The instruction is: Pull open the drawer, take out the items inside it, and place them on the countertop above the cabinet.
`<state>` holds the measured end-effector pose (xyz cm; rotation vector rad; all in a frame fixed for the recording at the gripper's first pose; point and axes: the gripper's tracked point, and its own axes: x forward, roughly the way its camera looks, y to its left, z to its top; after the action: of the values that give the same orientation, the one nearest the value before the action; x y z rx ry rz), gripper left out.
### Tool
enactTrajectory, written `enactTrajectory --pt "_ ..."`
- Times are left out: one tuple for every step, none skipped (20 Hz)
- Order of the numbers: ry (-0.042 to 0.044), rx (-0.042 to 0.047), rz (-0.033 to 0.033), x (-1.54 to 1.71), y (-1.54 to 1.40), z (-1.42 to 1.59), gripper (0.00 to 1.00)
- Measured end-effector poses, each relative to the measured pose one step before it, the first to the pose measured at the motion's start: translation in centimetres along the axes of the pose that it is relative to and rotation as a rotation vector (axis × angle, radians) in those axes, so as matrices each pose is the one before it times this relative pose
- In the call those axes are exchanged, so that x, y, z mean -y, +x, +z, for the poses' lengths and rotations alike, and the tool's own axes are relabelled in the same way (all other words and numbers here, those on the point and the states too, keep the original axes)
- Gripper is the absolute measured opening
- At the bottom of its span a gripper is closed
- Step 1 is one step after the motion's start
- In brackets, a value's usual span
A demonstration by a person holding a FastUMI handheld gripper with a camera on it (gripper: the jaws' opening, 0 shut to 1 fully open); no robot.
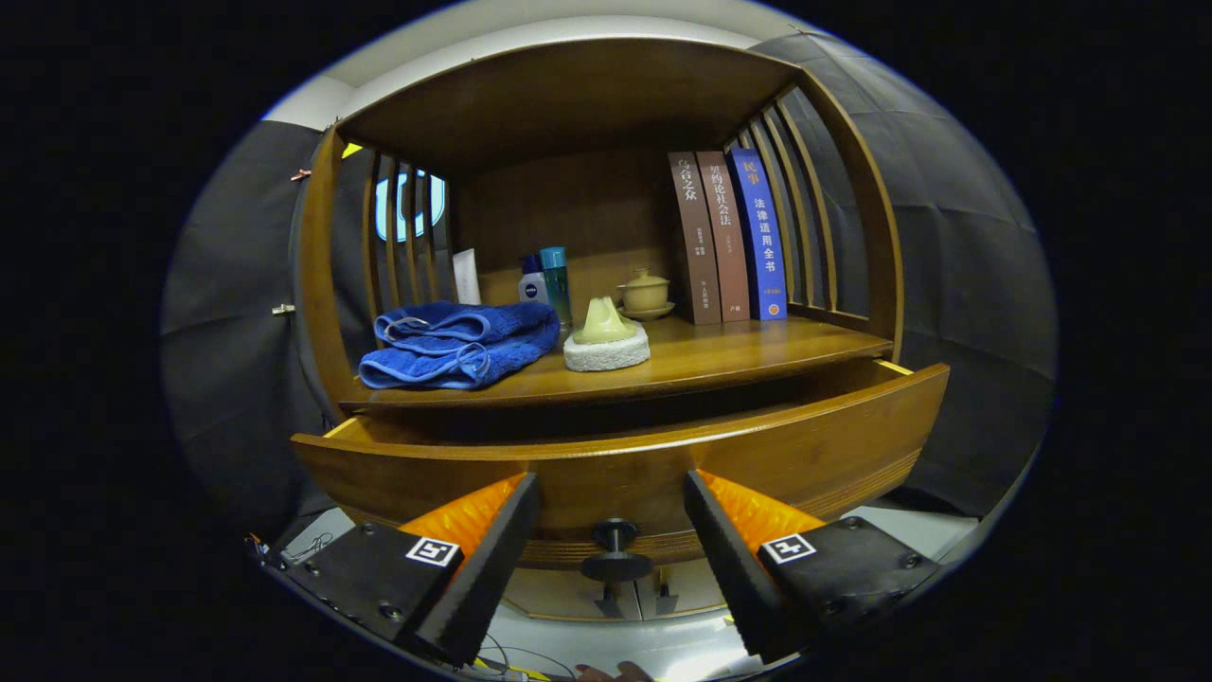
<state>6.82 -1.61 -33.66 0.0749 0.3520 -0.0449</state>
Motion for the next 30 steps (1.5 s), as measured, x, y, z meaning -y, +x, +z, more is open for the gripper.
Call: enactTrajectory --pt "-0.00002 0.00136 -0.00074 -0.017 0.761 0.145 1.0" --pt "0.00033 0.00015 -0.00061 -0.152 0.763 -0.051 1.0" --pt "-0.00129 0.00131 -0.00041 0.002 0.625 0.155 1.0" --pt "-0.00065 -0.00043 -0.00033 -0.002 0.526 0.105 1.0" --pt "-0.00012 0.00108 -0.00012 0.009 0.461 0.099 1.0" --pt "0.00051 -0.00028 -0.00061 -0.022 0.389 0.088 1.0" --pt "0.00044 -0.00054 -0.00076 0.002 0.386 0.089 1.0" --pt "0.00038 -0.00576 -0.00166 -0.028 0.379 0.048 1.0" --pt "-0.0051 0.00037 -0.00523 0.048 0.147 0.075 1.0" --pt "-0.00612 0.00631 -0.00174 0.045 0.037 0.012 1.0" --pt "0.002 0.00244 -0.00019 0.022 -0.009 0.086 1.0" --pt "0.00396 -0.00139 0.00052 -0.114 -0.042 -0.124 0.99" --pt "0.00002 0.001 0.00024 0.019 0.025 0.053 0.99" --pt "-0.00227 -0.00389 -0.00044 0.027 0.015 -0.05 0.99" --pt "-0.00073 0.0009 0.00009 0.018 -0.031 0.082 0.99" --pt "-0.00074 -0.00293 -0.00074 0.025 0.011 -0.063 0.99" --pt "0.00083 -0.0064 -0.00296 0.059 0.009 -0.088 0.99" --pt "0.00355 -0.00674 -0.0002 0.072 -0.081 -0.121 0.99" --pt "0.00392 -0.00203 -0.00092 0.039 -0.156 0.06 1.0" --pt "0.0027 0.00529 -0.00013 0.103 -0.335 0.178 1.0" --pt "0.00011 0.00886 0.00008 0.063 -0.29 0.235 1.0" --pt "-0.00339 0.00608 0.00007 -0.046 -0.457 0.241 1.0" --pt "-0.00324 0.00402 0.00077 -0.088 -0.428 0.337 1.0" --pt "-0.0013 0.00459 0.00199 -0.032 -0.554 0.402 1.0" --pt "0.00212 0.00808 0.0029 -0.083 -0.561 0.677 1.0" --pt "0.00311 0.01208 -0.00335 0.01 -0.575 0.906 1.0" --pt "0.00751 0.01741 -0.00084 0.032 -0.674 1.185 1.0" --pt "0.00641 0.0221 -0.00334 0.055 -0.735 1.257 1.0" --pt "0.0032 0.02118 -0.00205 -0.029 -0.749 1.677 1.0" --pt "-0.00313 0.01869 0.00086 -0.172 -0.732 1.693 1.0"
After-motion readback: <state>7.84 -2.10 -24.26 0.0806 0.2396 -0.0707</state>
